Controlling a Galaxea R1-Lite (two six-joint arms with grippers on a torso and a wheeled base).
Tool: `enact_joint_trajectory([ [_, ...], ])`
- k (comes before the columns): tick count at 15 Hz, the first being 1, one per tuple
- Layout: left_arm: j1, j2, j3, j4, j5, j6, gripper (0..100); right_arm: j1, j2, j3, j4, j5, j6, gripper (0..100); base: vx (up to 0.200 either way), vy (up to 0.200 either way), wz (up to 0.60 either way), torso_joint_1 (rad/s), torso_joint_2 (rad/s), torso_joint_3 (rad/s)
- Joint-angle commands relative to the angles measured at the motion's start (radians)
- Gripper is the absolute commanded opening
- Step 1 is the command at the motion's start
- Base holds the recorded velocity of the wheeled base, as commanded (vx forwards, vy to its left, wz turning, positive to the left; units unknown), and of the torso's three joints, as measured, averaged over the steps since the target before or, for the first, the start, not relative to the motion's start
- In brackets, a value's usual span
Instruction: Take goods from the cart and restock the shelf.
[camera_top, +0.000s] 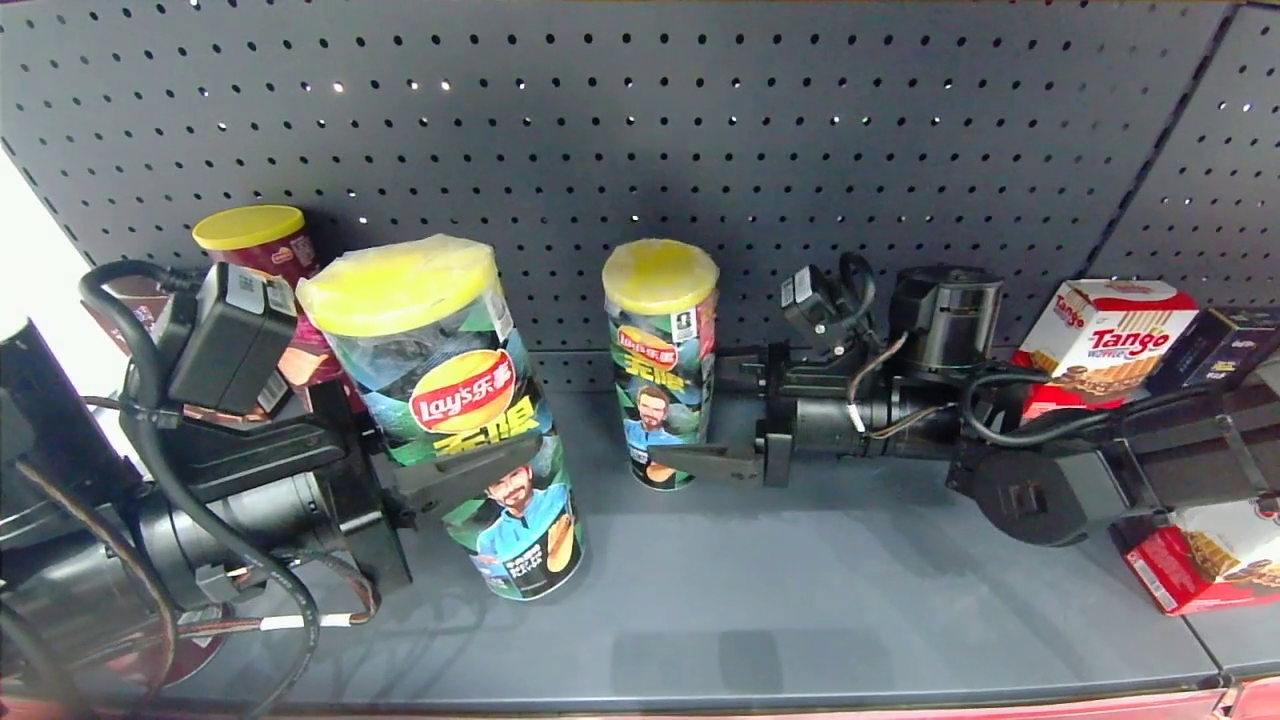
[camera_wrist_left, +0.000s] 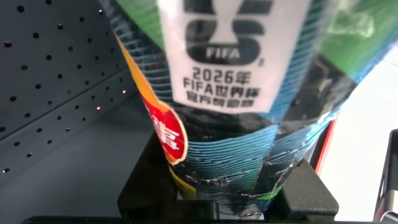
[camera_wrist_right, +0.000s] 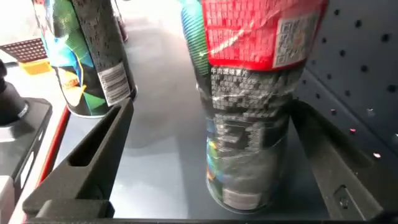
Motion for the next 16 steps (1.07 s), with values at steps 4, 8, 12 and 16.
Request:
enact_joint_trajectory([
  [4,0.001,-0.007,0.008,0.0,0.0,0.001,0,-0.009,0.091,-0.099,0.003,-0.006,-0.001,100,0.0,0.0,0.0,0.0,0.0,0.0],
  [8,0.001,-0.019,0.012,0.002,0.001,-0.001,0,0.032,0.136,-0.133,0.008,-0.087,0.001,100,0.0,0.0,0.0,0.0,0.0,0.0],
  [12,0.001,-0.025,0.012,0.002,0.001,-0.001,0,0.038,0.146,-0.133,-0.001,-0.095,0.001,0,0.0,0.0,0.0,0.0,0.0,0.0],
  [16,0.001,-0.042,0.033,0.0,0.001,-0.001,0,0.038,0.106,-0.116,0.008,-0.114,0.001,0,0.0,0.0,0.0,0.0,0.0,0.0],
])
